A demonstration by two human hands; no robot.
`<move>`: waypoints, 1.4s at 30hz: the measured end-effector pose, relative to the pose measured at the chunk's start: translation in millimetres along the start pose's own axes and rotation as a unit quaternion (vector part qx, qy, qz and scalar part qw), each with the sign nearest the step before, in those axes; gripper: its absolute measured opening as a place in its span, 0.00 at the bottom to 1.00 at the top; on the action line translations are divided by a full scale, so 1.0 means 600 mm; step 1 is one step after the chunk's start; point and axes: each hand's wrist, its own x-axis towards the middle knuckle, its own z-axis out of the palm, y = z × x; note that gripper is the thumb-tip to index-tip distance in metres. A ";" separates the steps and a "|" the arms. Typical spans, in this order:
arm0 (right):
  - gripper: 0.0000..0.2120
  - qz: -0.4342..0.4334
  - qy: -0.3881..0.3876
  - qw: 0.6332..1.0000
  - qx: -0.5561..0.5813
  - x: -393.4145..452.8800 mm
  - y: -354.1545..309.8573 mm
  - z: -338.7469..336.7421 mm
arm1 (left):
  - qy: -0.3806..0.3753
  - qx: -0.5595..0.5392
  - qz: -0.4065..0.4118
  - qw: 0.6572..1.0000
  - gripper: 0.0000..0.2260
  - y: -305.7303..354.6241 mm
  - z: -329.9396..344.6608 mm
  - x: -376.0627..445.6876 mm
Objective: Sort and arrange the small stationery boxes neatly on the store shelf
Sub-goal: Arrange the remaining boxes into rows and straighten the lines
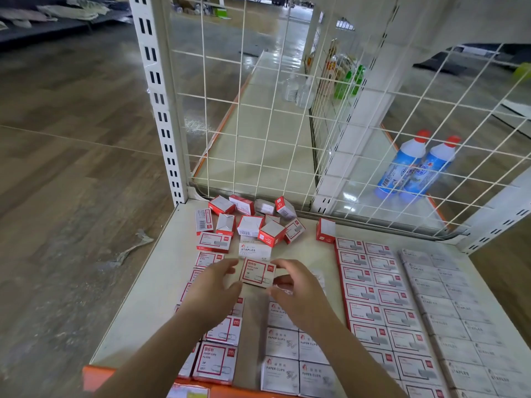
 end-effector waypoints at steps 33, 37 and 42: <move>0.14 0.048 -0.106 0.987 -0.109 0.067 -0.001 0.075 | -0.033 0.186 -0.022 0.982 0.17 -0.056 -0.042 0.002; 0.18 0.053 -0.105 0.986 -0.116 0.070 0.005 0.083 | -0.036 0.176 -0.026 0.983 0.16 -0.055 -0.042 0.003; 0.19 0.062 -0.106 0.986 -0.112 0.072 0.008 0.087 | -0.036 0.193 -0.020 0.980 0.21 -0.058 -0.039 0.008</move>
